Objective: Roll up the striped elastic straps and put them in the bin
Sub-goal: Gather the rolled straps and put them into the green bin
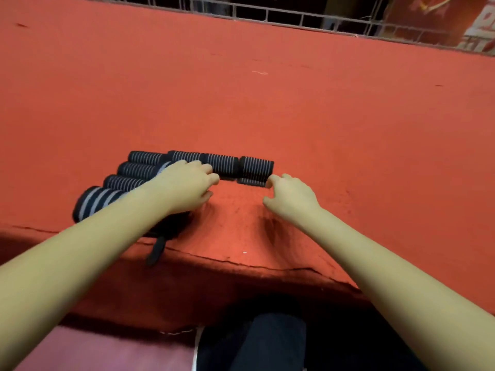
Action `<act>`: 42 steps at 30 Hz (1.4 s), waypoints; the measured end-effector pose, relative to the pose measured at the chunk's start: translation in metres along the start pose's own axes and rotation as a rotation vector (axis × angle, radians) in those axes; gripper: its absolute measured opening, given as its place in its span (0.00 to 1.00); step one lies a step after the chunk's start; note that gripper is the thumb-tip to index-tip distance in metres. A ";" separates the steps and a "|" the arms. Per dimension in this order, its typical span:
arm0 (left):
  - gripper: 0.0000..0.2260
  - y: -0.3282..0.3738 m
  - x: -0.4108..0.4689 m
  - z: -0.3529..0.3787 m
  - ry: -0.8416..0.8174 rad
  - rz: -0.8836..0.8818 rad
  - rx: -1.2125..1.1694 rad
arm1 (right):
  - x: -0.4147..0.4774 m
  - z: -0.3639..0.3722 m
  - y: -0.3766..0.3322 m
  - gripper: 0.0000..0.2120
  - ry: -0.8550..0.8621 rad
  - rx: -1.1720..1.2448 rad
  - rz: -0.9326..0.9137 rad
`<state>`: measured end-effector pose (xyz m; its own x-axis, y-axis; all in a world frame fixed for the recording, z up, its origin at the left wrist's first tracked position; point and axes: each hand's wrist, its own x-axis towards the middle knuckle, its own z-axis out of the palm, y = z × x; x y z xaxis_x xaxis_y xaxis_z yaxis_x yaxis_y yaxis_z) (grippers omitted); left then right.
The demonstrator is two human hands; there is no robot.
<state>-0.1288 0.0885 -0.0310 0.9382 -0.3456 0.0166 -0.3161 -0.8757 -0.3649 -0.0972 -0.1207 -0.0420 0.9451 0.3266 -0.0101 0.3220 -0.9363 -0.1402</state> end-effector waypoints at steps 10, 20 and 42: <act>0.12 -0.060 -0.067 0.016 0.074 -0.078 -0.279 | 0.025 0.022 -0.090 0.19 0.068 0.138 -0.411; 0.17 -0.051 -0.084 0.051 0.144 -0.119 -0.493 | 0.065 0.041 -0.126 0.19 -0.131 0.253 -0.444; 0.37 -0.055 -0.070 0.030 -0.265 -0.136 -0.450 | 0.072 0.049 -0.112 0.36 -0.323 0.713 -0.084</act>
<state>-0.1732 0.1709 -0.0398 0.9598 -0.1732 -0.2208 -0.1639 -0.9846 0.0600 -0.0679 0.0141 -0.0759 0.8210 0.5164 -0.2434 0.1751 -0.6336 -0.7536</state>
